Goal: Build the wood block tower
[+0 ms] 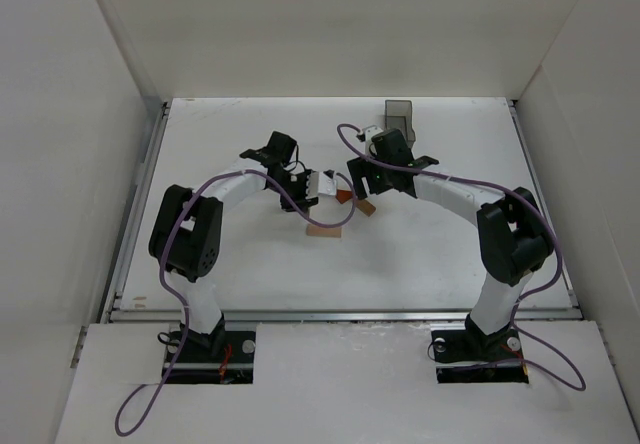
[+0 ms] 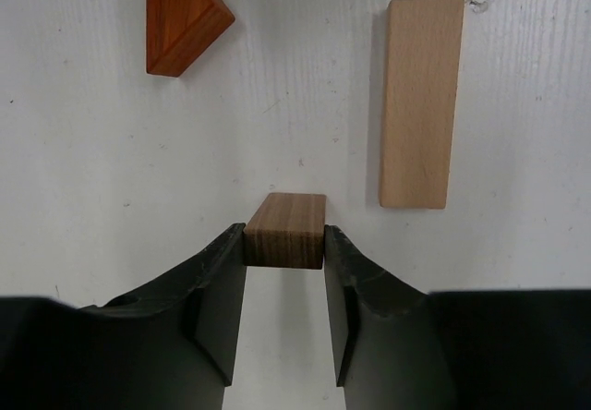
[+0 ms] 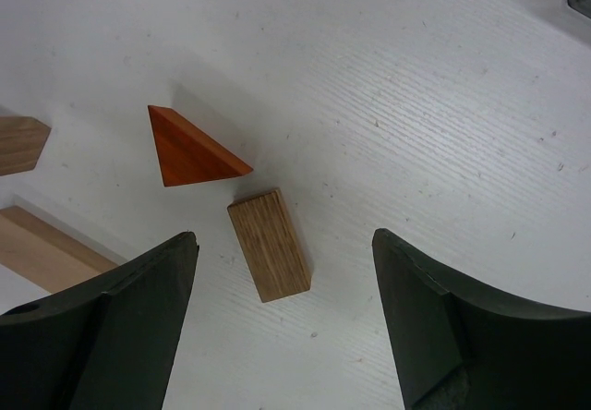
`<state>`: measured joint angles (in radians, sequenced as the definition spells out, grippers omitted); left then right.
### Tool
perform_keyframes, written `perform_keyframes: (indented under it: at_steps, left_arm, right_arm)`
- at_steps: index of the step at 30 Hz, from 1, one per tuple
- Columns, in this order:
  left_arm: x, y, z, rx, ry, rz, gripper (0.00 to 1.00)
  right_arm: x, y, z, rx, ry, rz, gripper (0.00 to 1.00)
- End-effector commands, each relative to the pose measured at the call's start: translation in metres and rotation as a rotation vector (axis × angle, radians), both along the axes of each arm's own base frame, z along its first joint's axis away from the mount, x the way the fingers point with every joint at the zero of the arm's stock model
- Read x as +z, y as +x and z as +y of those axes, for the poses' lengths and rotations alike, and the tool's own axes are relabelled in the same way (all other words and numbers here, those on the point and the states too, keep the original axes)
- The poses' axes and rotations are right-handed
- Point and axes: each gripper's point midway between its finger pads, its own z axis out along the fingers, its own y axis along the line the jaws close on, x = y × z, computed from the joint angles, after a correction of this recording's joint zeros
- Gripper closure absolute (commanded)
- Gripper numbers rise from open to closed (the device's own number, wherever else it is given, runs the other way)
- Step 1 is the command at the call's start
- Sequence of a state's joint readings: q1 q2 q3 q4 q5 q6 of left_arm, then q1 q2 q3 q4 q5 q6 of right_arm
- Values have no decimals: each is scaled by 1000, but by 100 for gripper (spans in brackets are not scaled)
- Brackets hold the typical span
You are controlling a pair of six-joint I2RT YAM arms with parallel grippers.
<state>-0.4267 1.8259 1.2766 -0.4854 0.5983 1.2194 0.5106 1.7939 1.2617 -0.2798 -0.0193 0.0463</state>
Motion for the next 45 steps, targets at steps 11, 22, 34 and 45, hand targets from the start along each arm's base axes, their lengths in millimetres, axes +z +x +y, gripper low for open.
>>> perform_keyframes:
  at_steps: [11,22,34,45]
  left_arm:
    - [50,18,-8,127,-63,-60,91]
    - [64,-32,-7,114,-103,39,91]
    - [42,-60,-18,144,-76,79,91]
    - [35,-58,-19,146,-61,67,91]
  right_arm:
    - [22,7,3,-5,46,-55,18]
    - [16,2,1,-5,42,-47,18]
    - [17,-2,-2,-5,41,-46,18]
    - [9,-9,-3,-13,52,-23,18]
